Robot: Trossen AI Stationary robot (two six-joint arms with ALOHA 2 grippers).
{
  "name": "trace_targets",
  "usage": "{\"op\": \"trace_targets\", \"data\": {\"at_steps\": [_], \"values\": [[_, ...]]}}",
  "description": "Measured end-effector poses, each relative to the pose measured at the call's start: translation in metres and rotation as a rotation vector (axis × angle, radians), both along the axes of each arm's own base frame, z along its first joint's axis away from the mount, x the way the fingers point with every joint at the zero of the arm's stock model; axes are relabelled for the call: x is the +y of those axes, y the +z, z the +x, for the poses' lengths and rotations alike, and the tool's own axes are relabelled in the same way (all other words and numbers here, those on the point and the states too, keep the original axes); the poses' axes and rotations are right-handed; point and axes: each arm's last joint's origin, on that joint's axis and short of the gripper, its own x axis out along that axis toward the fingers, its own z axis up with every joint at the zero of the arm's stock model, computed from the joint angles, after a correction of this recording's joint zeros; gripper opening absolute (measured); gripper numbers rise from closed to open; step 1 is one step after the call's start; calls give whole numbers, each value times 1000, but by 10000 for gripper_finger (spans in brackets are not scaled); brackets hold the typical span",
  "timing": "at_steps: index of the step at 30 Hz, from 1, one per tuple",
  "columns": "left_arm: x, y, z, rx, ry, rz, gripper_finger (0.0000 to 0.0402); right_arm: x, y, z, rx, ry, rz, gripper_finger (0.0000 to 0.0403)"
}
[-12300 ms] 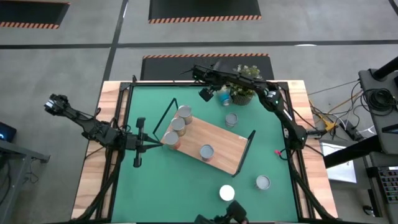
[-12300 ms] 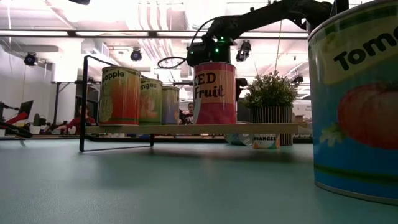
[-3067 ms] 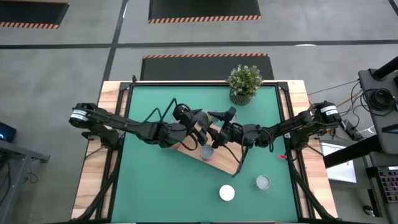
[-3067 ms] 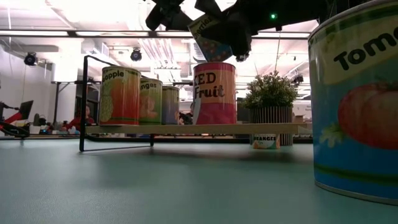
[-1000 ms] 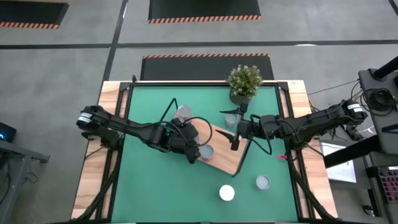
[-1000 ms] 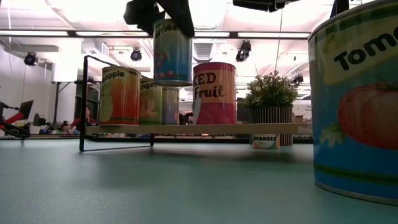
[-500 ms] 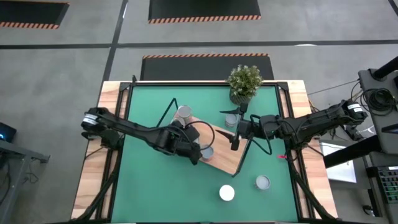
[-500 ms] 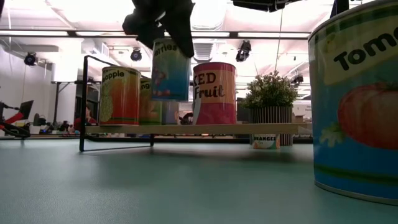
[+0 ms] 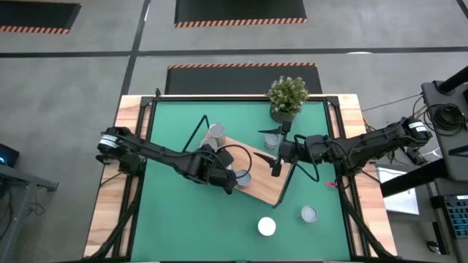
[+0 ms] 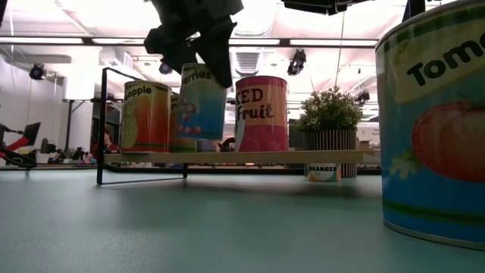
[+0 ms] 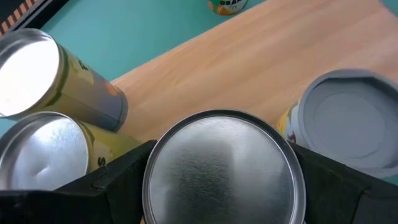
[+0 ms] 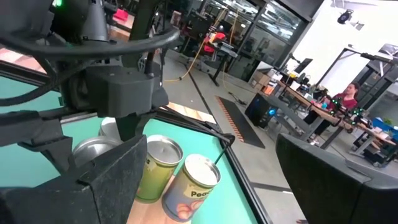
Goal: Pick and place cans onto a shelf
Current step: Put the canned cherries on the shelf
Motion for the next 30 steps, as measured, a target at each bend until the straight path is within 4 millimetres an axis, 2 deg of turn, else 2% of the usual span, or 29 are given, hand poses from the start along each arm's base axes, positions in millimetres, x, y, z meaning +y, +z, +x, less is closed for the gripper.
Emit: {"op": "trace_targets", "data": {"at_steps": [16,30], "values": [[0,-1,1,-17,16,-12,307,0,-1,0,12,-6,-2,343],[-9,-1,-1,-25,2,-19,310,0,-1,0,12,-8,-2,343]]}}
